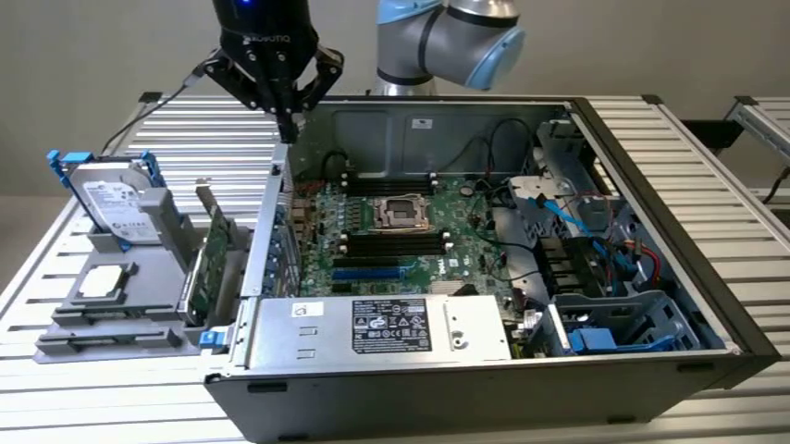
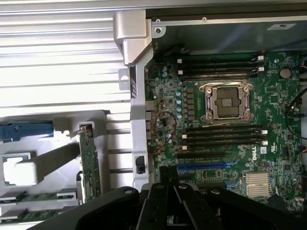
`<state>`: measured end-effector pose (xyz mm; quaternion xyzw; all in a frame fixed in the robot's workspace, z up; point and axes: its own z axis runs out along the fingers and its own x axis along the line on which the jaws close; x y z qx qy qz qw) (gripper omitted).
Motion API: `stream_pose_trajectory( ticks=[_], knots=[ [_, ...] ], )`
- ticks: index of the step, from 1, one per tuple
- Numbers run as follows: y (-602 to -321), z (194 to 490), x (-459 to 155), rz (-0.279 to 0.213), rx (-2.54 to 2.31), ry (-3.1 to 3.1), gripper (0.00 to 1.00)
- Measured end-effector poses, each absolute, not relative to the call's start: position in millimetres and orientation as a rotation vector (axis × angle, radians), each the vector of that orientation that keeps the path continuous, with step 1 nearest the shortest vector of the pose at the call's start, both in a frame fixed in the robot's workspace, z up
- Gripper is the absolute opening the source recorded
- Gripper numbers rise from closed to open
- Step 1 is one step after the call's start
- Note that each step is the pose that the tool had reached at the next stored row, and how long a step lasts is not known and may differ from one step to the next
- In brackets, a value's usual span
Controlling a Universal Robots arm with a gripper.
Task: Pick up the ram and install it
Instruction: 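Reach for the ram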
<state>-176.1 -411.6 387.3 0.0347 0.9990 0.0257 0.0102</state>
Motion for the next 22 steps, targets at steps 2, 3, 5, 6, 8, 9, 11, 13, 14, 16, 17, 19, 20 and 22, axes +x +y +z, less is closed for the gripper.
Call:
stream_pose_trajectory(
  ticks=[2, 3, 5, 6, 8, 9, 11, 13, 14, 16, 17, 19, 20, 22],
  knots=[
    [-413.7, 386.7, -180.9, 0.080, 0.108, 3.118, 0.11],
    [-414.6, 386.4, -183.4, 0.080, 0.108, 3.118, 0.11],
    [-416.7, 385.7, -188.8, 0.080, 0.108, 3.118, 0.11],
    [-417.7, 385.3, -191.5, 0.080, 0.108, 3.118, 0.11],
    [-419.6, 384.7, -196.2, 0.080, 0.108, 3.118, 0.11],
    [-420.6, 384.3, -198.6, 0.080, 0.108, 3.119, 0.11],
    [-422.5, 383.4, -203.4, 0.080, 0.108, 3.119, 0.11],
    [-424.4, 382.3, -208.7, 0.080, 0.108, 3.120, 0.11],
    [-425.3, 381.7, -211.5, 0.080, 0.108, 3.120, 0.11],
    [-427.1, 380.5, -216.9, 0.080, 0.108, 3.121, 0.11],
    [-428.1, 379.8, -219.9, 0.080, 0.108, 3.122, 0.11],
    [-429.9, 378.5, -225.9, 0.080, 0.108, 3.123, 0.11],
    [-430.7, 377.8, -229.1, 0.080, 0.108, 3.123, 0.11],
    [-432.4, 376.6, -235.8, 0.080, 0.108, 3.124, 0.11]
  ],
)
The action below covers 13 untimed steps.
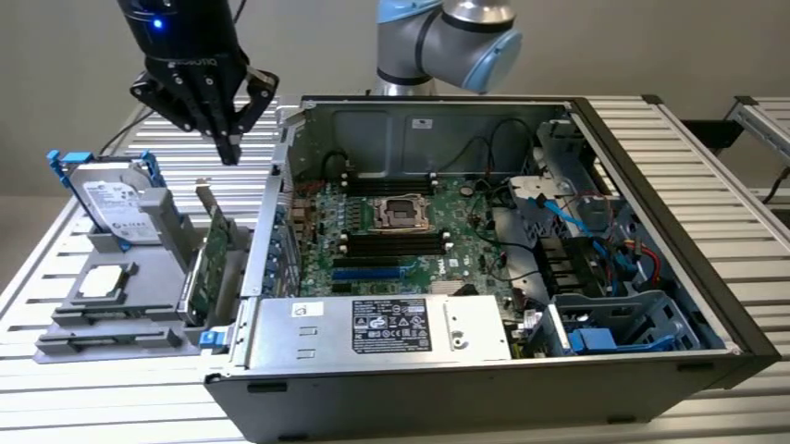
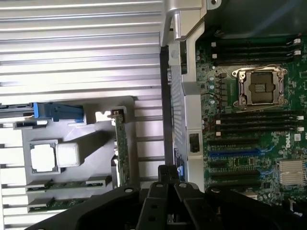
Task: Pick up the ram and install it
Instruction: 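Reach for the ram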
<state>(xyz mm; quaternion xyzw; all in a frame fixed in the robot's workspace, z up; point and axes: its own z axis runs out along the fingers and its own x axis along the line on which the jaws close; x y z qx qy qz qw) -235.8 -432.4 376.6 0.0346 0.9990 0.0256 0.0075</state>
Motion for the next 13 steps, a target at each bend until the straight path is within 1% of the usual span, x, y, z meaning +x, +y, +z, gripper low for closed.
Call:
stream_pose_trajectory(
  ticks=[13],
  knots=[
    [-443.2, 367.5, -282.9, 0.080, 0.108, 3.128, 0.11]
  ],
)
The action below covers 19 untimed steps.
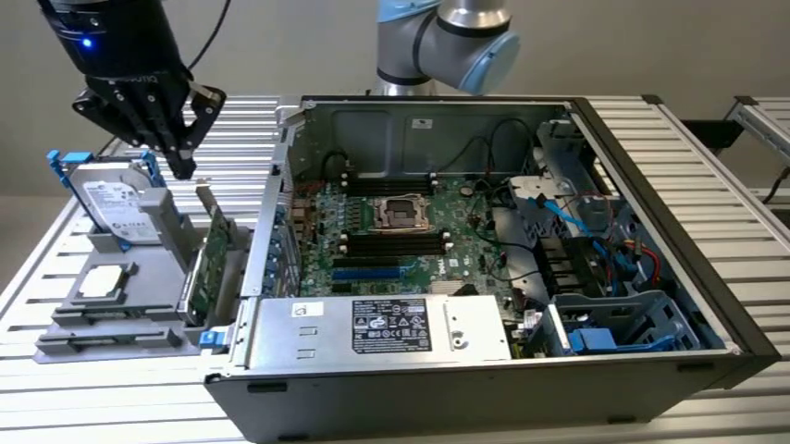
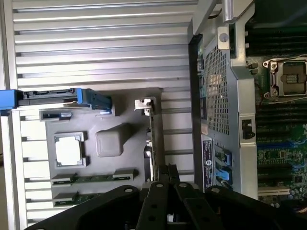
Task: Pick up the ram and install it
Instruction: 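Reach for the ram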
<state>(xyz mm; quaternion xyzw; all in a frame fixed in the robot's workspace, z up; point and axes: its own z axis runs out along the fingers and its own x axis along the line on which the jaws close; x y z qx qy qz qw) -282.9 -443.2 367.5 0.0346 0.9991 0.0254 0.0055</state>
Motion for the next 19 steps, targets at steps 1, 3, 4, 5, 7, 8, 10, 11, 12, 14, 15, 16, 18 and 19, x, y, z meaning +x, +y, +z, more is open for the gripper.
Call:
stream_pose_trajectory(
  ticks=[1, 3, 4, 5, 7, 8, 10, 11, 12, 14, 15, 16, 18, 19],
  knots=[
    [-444.0, 366.8, -286.6, 0.080, 0.108, 3.128, 0.11],
    [-445.6, 365.3, -293.7, 0.080, 0.109, 3.129, 0.11],
    [-446.4, 364.5, -297.4, 0.080, 0.109, 3.129, 0.11],
    [-447.2, 363.8, -301.0, 0.080, 0.109, 3.130, 0.11],
    [-448.9, 362.3, -308.3, 0.080, 0.109, 3.131, 0.11],
    [-449.7, 361.5, -311.8, 0.080, 0.109, 3.131, 0.11],
    [-451.4, 360.0, -318.4, 0.079, 0.109, 3.132, 0.11],
    [-452.4, 359.3, -321.2, 0.079, 0.109, 3.133, 0.11],
    [-453.5, 358.5, -323.7, 0.079, 0.109, 3.135, 0.11],
    [-456.0, 356.6, -328.5, 0.079, 0.109, 3.138, 0.11],
    [-457.4, 355.7, -330.8, 0.079, 0.109, 3.140, 0.11],
    [-458.7, 354.8, -333.1, 0.079, 0.110, 3.142, 0.11],
    [-461.3, 353.0, -337.8, 0.079, 0.110, 3.146, 0.11],
    [-462.7, 352.1, -340.1, 0.079, 0.110, 3.148, 0.11]
  ],
)
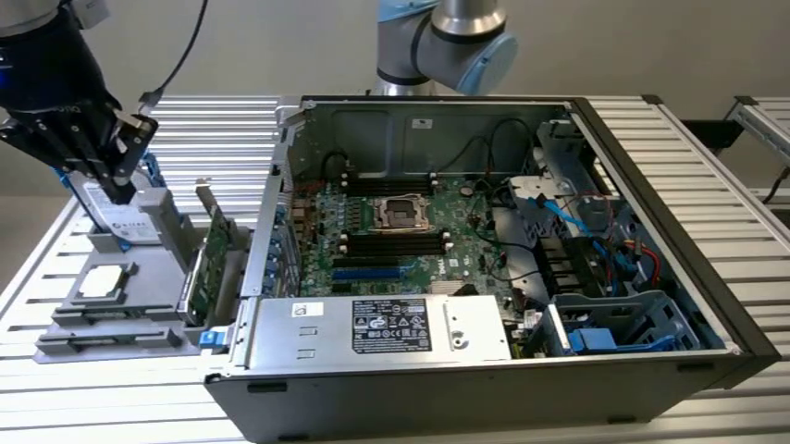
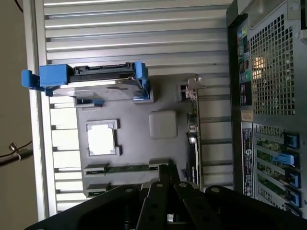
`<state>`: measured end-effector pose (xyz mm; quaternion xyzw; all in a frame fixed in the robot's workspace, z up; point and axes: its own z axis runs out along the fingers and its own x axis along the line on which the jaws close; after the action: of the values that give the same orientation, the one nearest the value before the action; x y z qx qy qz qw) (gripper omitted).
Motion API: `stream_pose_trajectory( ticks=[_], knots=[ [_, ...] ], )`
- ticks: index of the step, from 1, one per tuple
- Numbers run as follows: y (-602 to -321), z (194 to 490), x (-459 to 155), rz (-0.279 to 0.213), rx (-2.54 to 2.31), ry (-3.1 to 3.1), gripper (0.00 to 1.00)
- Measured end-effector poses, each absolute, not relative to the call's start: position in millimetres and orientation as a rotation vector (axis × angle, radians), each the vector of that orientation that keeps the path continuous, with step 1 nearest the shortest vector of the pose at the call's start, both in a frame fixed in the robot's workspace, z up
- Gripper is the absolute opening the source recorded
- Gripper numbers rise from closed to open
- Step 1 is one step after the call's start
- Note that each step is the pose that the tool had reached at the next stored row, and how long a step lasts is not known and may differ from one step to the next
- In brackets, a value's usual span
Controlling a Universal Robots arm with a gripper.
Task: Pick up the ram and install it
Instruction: 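Reach for the ram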
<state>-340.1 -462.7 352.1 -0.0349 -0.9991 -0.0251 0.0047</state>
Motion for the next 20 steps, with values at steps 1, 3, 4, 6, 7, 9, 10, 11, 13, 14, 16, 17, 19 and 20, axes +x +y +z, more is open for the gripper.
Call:
stream_pose_trajectory(
  ticks=[1, 3, 4, 6, 7, 9, 10, 11, 13, 14, 16, 17, 19, 20],
  knots=[
    [-464.0, 351.1, -342.4, -0.078, -0.109, -3.127, 0.11],
    [-466.8, 349.2, -347.1, -0.078, -0.109, -3.123, 0.11],
    [-468.1, 348.3, -349.3, -0.078, -0.109, -3.122, 0.11],
    [-470.9, 346.4, -353.9, -0.078, -0.109, -3.117, 0.11],
    [-472.2, 345.4, -356.1, -0.077, -0.109, -3.116, 0.11],
    [-475.1, 343.4, -360.5, -0.077, -0.109, -3.111, 0.11],
    [-476.6, 342.5, -362.5, -0.077, -0.109, -3.109, 0.11],
    [-478.2, 341.5, -364.3, -0.077, -0.109, -3.107, 0.11],
    [-482.7, 339.7, -367.2, -0.076, -0.109, -3.101, 0.11],
    [-485.4, 339.0, -368.4, -0.076, -0.110, -3.100, 0.11],
    [-491.7, 338.0, -371.0, -0.076, -0.109, -3.098, 0.11],
    [-495.8, 338.0, -372.3, -0.076, -0.110, -3.098, 0.11],
    [-497.5, 337.9, -372.7, -0.076, -0.109, -3.098, 0.11],
    [-497.5, 337.9, -372.7, -0.076, -0.109, -3.098, 0.11]
  ],
)
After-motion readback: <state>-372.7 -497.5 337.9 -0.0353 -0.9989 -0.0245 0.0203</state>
